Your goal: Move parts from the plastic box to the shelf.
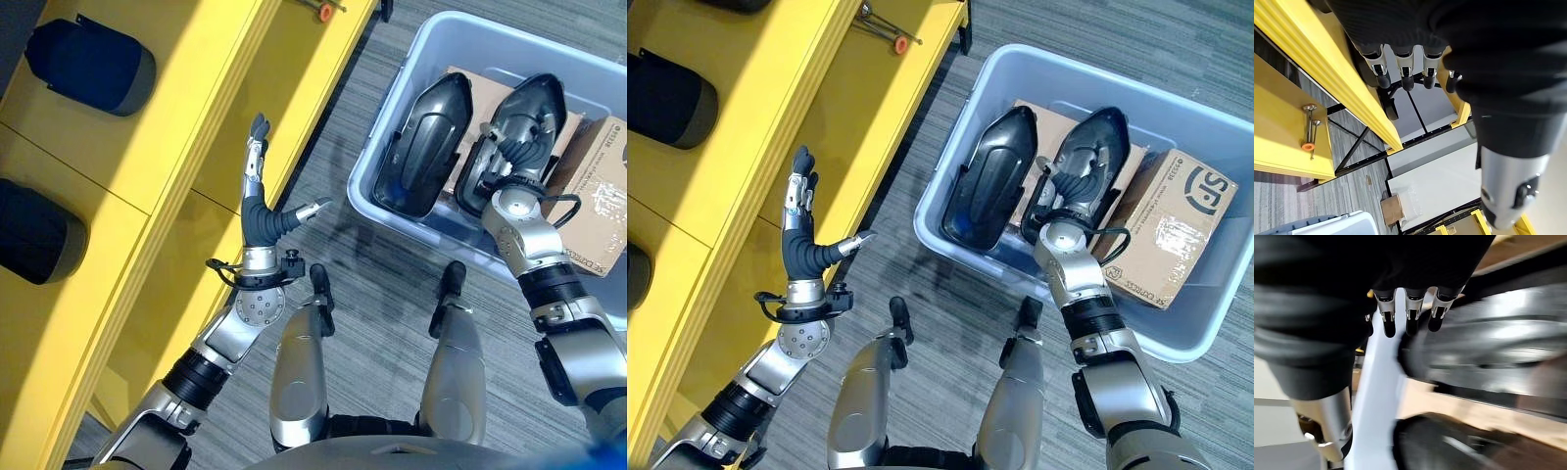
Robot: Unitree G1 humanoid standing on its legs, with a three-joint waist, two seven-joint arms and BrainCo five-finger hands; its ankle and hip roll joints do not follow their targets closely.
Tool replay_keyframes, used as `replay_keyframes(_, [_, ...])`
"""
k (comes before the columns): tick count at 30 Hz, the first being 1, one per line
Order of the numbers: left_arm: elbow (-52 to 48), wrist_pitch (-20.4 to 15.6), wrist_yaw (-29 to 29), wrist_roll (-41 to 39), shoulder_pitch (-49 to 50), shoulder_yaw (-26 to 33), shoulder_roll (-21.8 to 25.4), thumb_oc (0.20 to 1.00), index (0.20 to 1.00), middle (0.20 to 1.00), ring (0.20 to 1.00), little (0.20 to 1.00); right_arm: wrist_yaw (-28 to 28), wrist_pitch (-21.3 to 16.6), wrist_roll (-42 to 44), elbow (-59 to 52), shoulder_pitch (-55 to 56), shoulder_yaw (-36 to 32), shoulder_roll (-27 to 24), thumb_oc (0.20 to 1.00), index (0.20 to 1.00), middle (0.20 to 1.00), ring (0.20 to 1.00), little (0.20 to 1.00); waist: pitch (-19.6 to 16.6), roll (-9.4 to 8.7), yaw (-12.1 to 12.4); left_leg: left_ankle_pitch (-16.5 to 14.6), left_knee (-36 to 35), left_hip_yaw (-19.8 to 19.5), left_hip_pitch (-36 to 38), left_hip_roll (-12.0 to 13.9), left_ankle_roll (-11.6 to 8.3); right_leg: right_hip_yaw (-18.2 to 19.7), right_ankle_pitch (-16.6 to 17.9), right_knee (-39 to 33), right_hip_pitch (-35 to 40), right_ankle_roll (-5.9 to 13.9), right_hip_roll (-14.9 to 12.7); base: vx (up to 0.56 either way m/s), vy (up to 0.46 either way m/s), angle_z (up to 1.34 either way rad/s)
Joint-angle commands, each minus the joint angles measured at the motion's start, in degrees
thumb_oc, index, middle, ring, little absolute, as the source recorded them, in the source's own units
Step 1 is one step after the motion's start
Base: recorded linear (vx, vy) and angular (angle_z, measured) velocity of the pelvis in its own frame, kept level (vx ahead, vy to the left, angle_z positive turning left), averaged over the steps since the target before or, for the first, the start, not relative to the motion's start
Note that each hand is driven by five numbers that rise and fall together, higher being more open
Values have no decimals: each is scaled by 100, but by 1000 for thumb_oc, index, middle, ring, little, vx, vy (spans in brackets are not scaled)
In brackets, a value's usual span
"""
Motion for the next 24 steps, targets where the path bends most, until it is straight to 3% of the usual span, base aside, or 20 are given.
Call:
replay_keyframes(1, [-618, -173, -22, -85, 204, 59, 14, 1000, 1000, 1000, 1000, 1000, 289, -133, 584, -118, -127, 14, 131, 1000, 1000, 1000, 1000, 1000, -185, 34, 74, -107, 175, -86, -207, -7, 125, -448, -280, 623, 17, 2, -257, 46, -13, -2])
replay_keyframes(6, [-602, -95, -20, -58, 168, 54, 17, 1000, 1000, 1000, 1000, 1000, 917, -20, 1389, 152, -163, 156, 322, 1000, 1000, 1000, 1000, 1000, -185, 50, 132, -114, 229, -110, -310, -12, 122, -459, -325, 740, -92, -26, -260, -4, -15, -3])
replay_keyframes(14, [-578, -69, -241, -123, 114, 42, 63, 1000, 1000, 1000, 1000, 1000, 1022, -274, 2465, 750, -527, 113, 498, 1000, 1000, 1000, 1000, 1000, -185, 60, 297, -139, 393, -211, -513, -8, 132, -523, -415, 999, -246, -81, -250, -7, -37, 3])
replay_keyframes(21, [-643, -73, -503, -200, 53, -56, 53, 1000, 1000, 1000, 1000, 1000, 1100, -375, 2443, 1059, -953, 90, 502, 1000, 1000, 1000, 1000, 1000, -185, 118, 419, -136, 474, -331, -662, -87, 162, -525, -494, 1199, -359, -142, -229, 2, -11, 4])
replay_keyframes(24, [-659, -53, -487, -268, 74, -80, 102, 1000, 1000, 1000, 1000, 1000, 1081, -543, 1909, 1158, -1100, 118, 418, 1000, 1000, 1000, 1000, 1000, -185, 156, 448, -95, 404, -320, -652, -100, 161, -542, -472, 1151, -356, -144, -225, 0, 0, 0])
